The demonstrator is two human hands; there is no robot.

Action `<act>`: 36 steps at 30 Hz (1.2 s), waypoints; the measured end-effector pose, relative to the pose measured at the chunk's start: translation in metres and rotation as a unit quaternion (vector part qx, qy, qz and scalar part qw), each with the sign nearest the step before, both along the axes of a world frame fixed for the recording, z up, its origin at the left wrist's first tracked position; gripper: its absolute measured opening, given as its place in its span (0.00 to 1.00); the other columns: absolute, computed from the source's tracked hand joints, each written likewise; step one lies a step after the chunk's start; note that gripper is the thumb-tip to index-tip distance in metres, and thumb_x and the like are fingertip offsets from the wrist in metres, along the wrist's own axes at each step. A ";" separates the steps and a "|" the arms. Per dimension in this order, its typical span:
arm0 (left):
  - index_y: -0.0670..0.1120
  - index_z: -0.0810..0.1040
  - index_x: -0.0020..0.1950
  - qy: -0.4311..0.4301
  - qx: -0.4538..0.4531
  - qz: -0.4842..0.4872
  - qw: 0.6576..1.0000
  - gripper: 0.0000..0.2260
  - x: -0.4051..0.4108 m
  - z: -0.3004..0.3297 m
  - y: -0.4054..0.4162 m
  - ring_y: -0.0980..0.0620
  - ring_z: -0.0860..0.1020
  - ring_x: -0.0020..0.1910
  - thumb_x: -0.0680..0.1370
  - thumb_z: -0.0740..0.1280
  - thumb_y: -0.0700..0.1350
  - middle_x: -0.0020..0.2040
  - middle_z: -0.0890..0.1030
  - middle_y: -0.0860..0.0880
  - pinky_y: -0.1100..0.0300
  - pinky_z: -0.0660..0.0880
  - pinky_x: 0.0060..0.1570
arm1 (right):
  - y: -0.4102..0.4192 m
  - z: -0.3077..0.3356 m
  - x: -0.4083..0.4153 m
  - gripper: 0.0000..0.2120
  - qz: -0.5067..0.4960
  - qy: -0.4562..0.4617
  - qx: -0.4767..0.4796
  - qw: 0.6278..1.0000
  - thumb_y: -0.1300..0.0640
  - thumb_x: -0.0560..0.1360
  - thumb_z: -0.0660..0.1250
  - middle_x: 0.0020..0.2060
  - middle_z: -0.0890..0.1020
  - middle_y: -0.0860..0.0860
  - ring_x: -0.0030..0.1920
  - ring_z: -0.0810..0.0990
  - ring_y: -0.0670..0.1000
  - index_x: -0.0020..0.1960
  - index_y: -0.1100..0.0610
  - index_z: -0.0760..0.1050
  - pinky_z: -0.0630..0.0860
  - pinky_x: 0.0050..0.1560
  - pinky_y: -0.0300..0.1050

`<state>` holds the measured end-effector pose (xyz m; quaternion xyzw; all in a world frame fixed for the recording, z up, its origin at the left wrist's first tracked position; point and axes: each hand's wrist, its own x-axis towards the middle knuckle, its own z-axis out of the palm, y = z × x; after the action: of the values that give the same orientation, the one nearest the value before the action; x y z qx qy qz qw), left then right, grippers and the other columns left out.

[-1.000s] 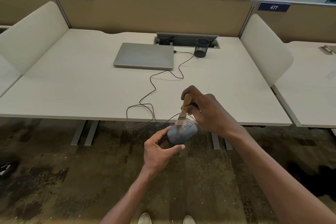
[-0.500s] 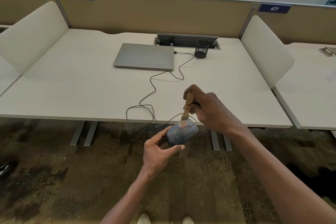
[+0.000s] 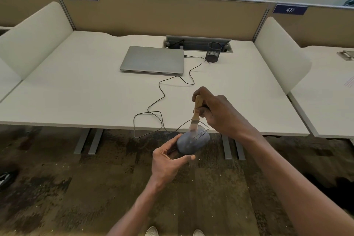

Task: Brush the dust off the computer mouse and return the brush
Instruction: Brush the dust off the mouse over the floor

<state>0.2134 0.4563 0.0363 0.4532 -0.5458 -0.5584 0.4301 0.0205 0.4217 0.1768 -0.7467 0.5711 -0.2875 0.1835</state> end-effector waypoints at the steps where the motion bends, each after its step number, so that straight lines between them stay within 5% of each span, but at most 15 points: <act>1: 0.48 0.76 0.68 -0.001 -0.001 -0.001 1.000 0.36 0.000 -0.001 0.000 0.54 0.82 0.61 0.62 0.83 0.47 0.62 0.83 0.48 0.53 0.81 0.58 | -0.001 0.000 0.001 0.20 -0.003 -0.002 -0.009 1.000 0.73 0.78 0.63 0.40 0.81 0.52 0.41 0.82 0.40 0.56 0.48 0.67 0.80 0.44 0.50; 6: 0.51 0.77 0.67 -0.004 -0.003 -0.004 1.000 0.35 0.001 -0.002 -0.002 0.56 0.82 0.60 0.62 0.83 0.47 0.61 0.83 0.51 0.56 0.81 0.56 | -0.006 0.002 0.007 0.21 0.006 0.007 0.002 1.000 0.71 0.79 0.63 0.39 0.81 0.53 0.39 0.81 0.34 0.62 0.47 0.66 0.82 0.44 0.51; 15: 0.53 0.78 0.66 0.001 0.006 -0.003 1.000 0.35 0.003 -0.006 0.002 0.56 0.83 0.60 0.61 0.84 0.48 0.59 0.84 0.56 0.61 0.81 0.55 | -0.017 -0.002 0.016 0.19 0.024 0.051 0.040 0.998 0.66 0.80 0.65 0.40 0.82 0.56 0.39 0.82 0.56 0.66 0.51 0.67 0.80 0.45 0.59; 21: 0.53 0.79 0.66 -0.007 0.012 0.003 1.000 0.34 0.007 -0.013 0.003 0.55 0.83 0.59 0.61 0.85 0.45 0.59 0.85 0.53 0.59 0.82 0.54 | -0.012 -0.004 0.017 0.19 0.020 0.040 0.027 0.999 0.67 0.80 0.65 0.38 0.81 0.55 0.36 0.80 0.42 0.66 0.52 0.66 0.79 0.42 0.52; 25: 0.55 0.79 0.65 -0.015 0.008 -0.008 1.000 0.33 0.008 -0.014 0.005 0.56 0.83 0.59 0.61 0.85 0.45 0.59 0.84 0.54 0.60 0.82 0.53 | -0.008 -0.007 0.016 0.20 0.023 0.015 0.038 0.999 0.67 0.79 0.66 0.37 0.82 0.53 0.37 0.82 0.53 0.66 0.51 0.66 0.78 0.40 0.48; 36: 0.54 0.78 0.64 -0.044 0.011 -0.024 0.999 0.33 0.012 -0.026 0.021 0.57 0.83 0.58 0.62 0.84 0.42 0.59 0.83 0.52 0.60 0.82 0.54 | 0.005 -0.030 -0.003 0.20 -0.032 -0.001 0.060 0.998 0.65 0.79 0.66 0.39 0.83 0.53 0.40 0.84 0.55 0.65 0.48 0.67 0.81 0.47 0.58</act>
<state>0.2257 0.4769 0.0104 0.4688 -0.5687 -0.5540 0.3872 0.0174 0.4268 0.1466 -0.7152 0.6109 -0.2590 0.2196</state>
